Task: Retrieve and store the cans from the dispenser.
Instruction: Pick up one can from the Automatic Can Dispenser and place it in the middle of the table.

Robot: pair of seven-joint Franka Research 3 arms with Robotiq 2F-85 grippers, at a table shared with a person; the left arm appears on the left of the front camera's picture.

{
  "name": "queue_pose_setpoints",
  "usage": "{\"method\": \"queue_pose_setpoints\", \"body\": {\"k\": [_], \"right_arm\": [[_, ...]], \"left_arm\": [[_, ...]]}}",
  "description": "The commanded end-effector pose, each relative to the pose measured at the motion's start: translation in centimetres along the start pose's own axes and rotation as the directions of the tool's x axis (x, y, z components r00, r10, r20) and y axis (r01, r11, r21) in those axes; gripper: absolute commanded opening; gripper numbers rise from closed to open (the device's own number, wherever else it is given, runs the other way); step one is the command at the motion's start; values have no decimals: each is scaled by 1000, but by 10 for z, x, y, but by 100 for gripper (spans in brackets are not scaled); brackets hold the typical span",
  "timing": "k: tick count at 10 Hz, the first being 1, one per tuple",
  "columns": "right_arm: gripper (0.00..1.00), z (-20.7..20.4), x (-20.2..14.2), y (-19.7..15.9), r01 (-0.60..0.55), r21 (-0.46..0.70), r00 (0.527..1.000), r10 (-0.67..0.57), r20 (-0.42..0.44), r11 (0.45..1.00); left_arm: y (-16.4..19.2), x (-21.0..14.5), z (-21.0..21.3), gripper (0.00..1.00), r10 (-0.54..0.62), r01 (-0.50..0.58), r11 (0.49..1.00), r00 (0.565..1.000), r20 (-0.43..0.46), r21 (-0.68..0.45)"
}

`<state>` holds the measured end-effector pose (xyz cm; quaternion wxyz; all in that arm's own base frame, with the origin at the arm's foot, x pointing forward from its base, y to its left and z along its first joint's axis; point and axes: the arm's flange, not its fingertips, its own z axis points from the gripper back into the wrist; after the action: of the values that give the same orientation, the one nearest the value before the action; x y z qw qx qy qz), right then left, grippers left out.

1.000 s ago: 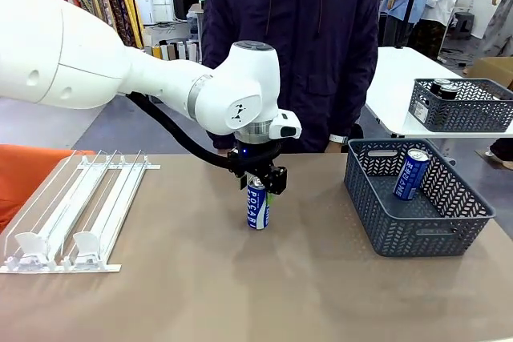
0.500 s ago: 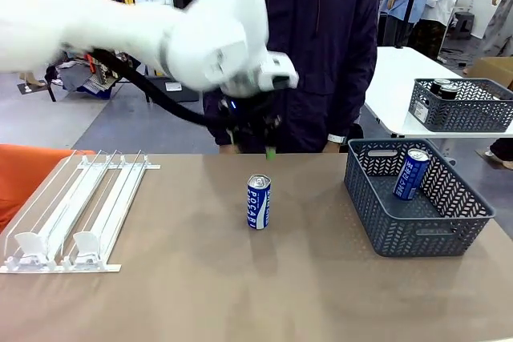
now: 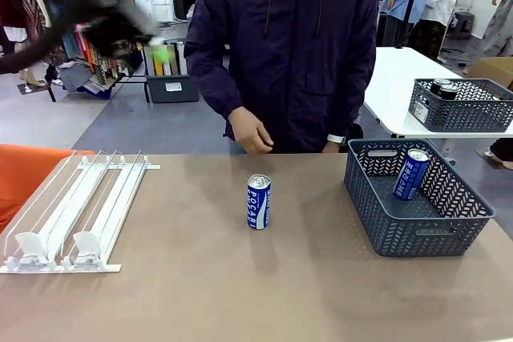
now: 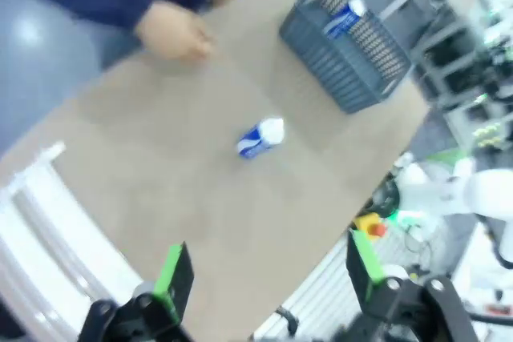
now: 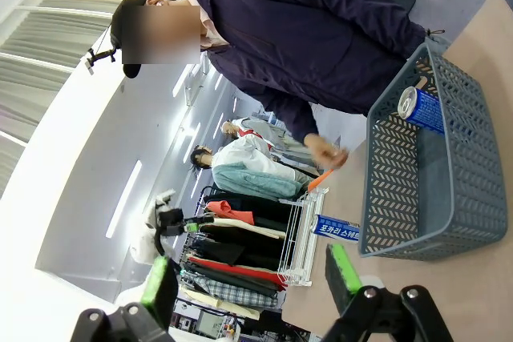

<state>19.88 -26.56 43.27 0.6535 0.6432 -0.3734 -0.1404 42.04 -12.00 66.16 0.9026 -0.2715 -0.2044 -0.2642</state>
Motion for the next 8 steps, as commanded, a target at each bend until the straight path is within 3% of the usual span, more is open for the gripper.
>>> {"method": "queue_pose_setpoints", "body": {"k": [1,3,4,5,6,7,8], "right_arm": [[100,-2,3,4,-1,8,1000,1,9,1000],[100,-2,3,4,-1,8,1000,1,9,1000],[100,-2,3,4,-1,8,1000,1,9,1000],[100,-2,3,4,-1,8,1000,1,9,1000],[100,-2,3,4,-1,8,1000,1,9,1000],[100,-2,3,4,-1,8,1000,1,9,1000],[100,-2,3,4,-1,8,1000,1,9,1000]], "left_arm": [[68,-70,18,100,117,-116,991,993,7,-72],[131,-138,24,100,276,-257,944,959,66,-209],[174,-189,17,100,332,-250,885,930,157,-392],[206,-228,5,100,470,-341,804,866,169,-487],[228,-250,-5,100,562,-403,737,812,159,-543],[239,-255,-12,100,602,-448,702,788,126,-553],[243,-239,-18,100,574,-464,721,816,69,-515]]}}
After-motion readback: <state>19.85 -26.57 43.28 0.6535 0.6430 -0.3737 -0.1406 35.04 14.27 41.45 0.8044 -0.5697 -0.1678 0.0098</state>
